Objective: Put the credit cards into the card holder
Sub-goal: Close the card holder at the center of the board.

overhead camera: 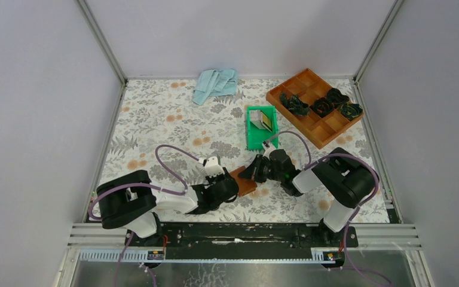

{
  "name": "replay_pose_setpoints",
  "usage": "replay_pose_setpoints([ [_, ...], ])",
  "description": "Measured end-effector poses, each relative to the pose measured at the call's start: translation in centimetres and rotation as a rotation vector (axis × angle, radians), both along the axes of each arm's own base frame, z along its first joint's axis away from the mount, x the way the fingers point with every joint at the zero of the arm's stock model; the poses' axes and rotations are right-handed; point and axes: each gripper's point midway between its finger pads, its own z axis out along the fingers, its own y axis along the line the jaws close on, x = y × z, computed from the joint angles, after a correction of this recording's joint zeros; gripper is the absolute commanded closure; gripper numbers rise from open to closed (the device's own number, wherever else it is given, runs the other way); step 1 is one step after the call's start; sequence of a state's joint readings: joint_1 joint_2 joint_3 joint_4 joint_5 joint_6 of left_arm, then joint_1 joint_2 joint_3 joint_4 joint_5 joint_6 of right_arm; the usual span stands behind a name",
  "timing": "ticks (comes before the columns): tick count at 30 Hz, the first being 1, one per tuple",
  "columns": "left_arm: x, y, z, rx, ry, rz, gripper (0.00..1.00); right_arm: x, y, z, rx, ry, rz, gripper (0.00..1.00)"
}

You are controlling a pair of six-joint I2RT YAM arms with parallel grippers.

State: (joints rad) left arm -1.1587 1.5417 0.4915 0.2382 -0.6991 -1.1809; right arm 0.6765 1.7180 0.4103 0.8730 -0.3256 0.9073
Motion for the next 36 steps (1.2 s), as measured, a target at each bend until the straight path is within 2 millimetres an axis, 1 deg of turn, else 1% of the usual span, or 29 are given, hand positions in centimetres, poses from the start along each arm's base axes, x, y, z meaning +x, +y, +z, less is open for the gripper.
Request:
replay_pose_setpoints([
  [3, 0.0, 0.0, 0.0, -0.001, 0.001, 0.002, 0.7, -0.1, -0.1, -0.3, 0.042, 0.006, -0.025, 1.0],
  [10, 0.2, -0.4, -0.1, -0.004, 0.0, 0.003, 0.7, -0.1, -0.6, -0.5, 0.067, 0.007, -0.079, 1.0],
  [16, 0.2, -0.4, -0.1, -0.005, 0.0, 0.003, 0.71, -0.1, -0.7, -0.9, 0.094, 0.037, -0.114, 1.0],
  [20, 0.1, -0.4, -0.1, -0.007, 0.003, 0.002, 0.7, -0.1, -0.5, -1.1, 0.152, 0.059, -0.141, 1.0],
  [24, 0.1, -0.4, -0.1, -0.007, 0.003, 0.002, 0.7, 0.1, -0.2, -1.1, 0.253, 0.08, -0.166, 1.0],
  [27, 0.1, -0.4, 0.0, -0.01, 0.002, 0.002, 0.7, 0.2, -0.4, -1.0, 0.3, 0.102, -0.187, 1.0],
  [29, 0.1, -0.4, 0.0, -0.01, 0.002, 0.002, 0.68, 0.2, -0.4, -0.8, 0.303, 0.099, -0.187, 1.0],
  [30, 0.1, -0.4, 0.0, -0.01, 0.002, 0.002, 0.66, 0.3, -0.3, -0.4, 0.306, 0.085, -0.183, 1.0],
  [32, 0.1, -0.4, 0.1, -0.01, 0.002, 0.002, 0.61, 0.2, -0.4, -0.3, 0.279, 0.07, -0.172, 0.99],
  [36, 0.0, -0.2, 0.1, 0.0, 0.005, -0.001, 0.55, 0.4, -1.2, 0.1, 0.166, 0.012, -0.156, 0.93],
])
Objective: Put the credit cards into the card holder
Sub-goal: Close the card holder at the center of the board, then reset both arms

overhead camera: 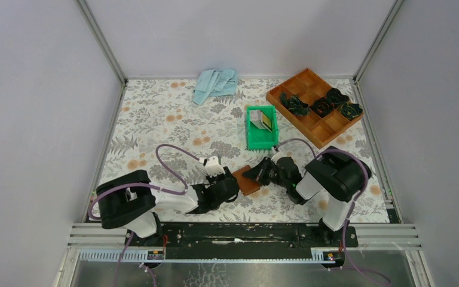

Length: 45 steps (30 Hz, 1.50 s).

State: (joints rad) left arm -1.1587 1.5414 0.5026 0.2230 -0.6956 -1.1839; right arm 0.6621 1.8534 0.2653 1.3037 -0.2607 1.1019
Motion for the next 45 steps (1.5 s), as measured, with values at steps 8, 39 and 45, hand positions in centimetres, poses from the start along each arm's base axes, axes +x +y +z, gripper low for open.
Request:
replay_pose_setpoints([
  [8, 0.0, 0.4, 0.2, 0.031, -0.005, -0.001, 0.46, 0.5, -0.4, 0.6, -0.186, -0.056, 0.077, 0.71],
  [39, 1.2, 7.1, 9.0, 0.129, -0.198, 0.107, 0.0, 2.6, -13.5, 6.2, -0.956, -0.209, -0.169, 0.01],
  [45, 1.3, 9.0, 10.3, 0.144, -0.22, 0.141, 0.0, 2.1, -17.0, 7.4, -1.015, -0.204, -0.331, 0.01],
])
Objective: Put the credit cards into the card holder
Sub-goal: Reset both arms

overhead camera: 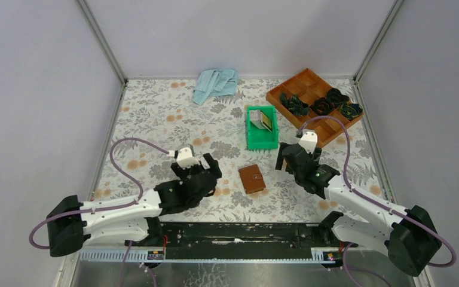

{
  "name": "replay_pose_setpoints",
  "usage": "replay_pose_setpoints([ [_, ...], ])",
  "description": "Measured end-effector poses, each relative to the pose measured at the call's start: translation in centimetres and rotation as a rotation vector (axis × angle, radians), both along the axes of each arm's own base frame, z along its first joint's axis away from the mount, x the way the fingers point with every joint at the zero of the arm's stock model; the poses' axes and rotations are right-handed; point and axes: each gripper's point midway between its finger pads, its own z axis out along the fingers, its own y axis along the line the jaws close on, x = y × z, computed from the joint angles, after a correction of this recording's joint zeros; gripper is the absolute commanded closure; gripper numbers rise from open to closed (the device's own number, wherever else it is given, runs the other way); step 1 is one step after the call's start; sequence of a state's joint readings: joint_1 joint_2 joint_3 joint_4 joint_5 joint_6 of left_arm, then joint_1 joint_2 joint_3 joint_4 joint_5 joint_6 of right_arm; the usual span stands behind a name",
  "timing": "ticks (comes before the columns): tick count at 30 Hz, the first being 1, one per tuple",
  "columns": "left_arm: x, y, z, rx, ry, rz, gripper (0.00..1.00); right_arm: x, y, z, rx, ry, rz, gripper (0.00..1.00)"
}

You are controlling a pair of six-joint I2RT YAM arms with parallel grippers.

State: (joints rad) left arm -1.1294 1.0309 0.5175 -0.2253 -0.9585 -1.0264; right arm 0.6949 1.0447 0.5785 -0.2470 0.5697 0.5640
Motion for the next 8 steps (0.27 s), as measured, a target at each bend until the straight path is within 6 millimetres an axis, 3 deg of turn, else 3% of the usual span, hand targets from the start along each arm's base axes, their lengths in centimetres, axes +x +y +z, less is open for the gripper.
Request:
replay_pose_setpoints([
  [4, 0.3, 1.2, 1.6, -0.025, -0.036, 0.026, 0.0, -0.2, -1.5, 0.4, -0.017, -0.025, -0.078, 0.01],
  [8, 0.5, 1.9, 2.0, -0.019, -0.05, 0.043, 0.0, -0.4, -2.6, 0.3, -0.046, -0.026, -0.126, 0.01],
])
